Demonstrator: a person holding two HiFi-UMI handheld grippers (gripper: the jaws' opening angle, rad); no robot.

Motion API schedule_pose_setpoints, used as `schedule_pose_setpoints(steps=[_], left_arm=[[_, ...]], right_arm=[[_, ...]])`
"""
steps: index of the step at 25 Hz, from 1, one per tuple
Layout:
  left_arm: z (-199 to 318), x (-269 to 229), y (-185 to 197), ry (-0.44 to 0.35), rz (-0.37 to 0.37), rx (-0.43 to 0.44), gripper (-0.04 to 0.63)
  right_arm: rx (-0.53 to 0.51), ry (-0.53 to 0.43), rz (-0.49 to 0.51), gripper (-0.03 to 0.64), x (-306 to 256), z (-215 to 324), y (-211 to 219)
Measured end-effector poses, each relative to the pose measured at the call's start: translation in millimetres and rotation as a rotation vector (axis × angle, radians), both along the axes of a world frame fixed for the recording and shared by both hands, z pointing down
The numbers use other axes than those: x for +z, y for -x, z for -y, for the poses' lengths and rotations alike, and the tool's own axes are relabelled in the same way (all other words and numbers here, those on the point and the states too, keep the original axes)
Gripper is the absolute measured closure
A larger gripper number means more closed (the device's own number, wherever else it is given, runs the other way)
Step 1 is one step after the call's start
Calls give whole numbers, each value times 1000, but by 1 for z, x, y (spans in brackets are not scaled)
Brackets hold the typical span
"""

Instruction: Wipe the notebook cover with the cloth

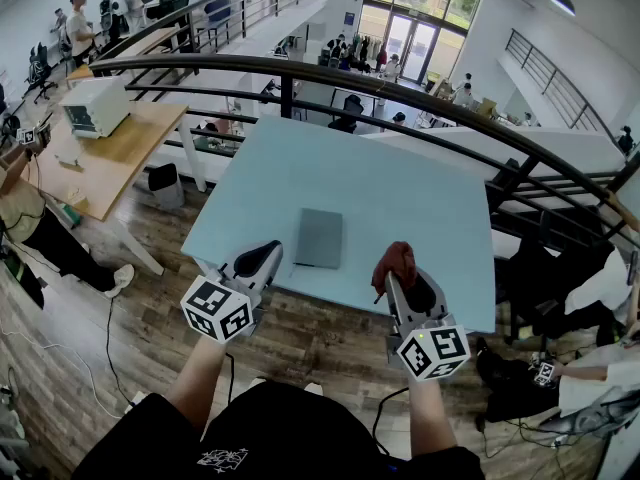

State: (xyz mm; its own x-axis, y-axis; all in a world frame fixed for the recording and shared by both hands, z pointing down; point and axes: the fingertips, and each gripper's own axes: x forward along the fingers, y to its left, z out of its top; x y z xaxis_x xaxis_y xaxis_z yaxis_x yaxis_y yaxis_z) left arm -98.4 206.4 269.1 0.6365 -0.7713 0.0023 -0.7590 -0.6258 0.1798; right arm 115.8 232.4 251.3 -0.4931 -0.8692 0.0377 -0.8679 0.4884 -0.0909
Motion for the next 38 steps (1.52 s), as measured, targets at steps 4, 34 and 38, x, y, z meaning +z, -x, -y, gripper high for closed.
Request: schedule_pose_setpoints(steps=[4, 34, 38], left_arm=[[1, 7, -2, -11, 28, -26, 588], [-31, 33, -49, 28, 77, -112, 588], [-30, 32, -49, 41, 84, -116, 588]], right_arm=[[1, 3, 2, 483, 7, 3, -3], [-174, 66, 77, 464, 40, 3, -43], [-201, 65, 80, 463, 39, 4, -39]])
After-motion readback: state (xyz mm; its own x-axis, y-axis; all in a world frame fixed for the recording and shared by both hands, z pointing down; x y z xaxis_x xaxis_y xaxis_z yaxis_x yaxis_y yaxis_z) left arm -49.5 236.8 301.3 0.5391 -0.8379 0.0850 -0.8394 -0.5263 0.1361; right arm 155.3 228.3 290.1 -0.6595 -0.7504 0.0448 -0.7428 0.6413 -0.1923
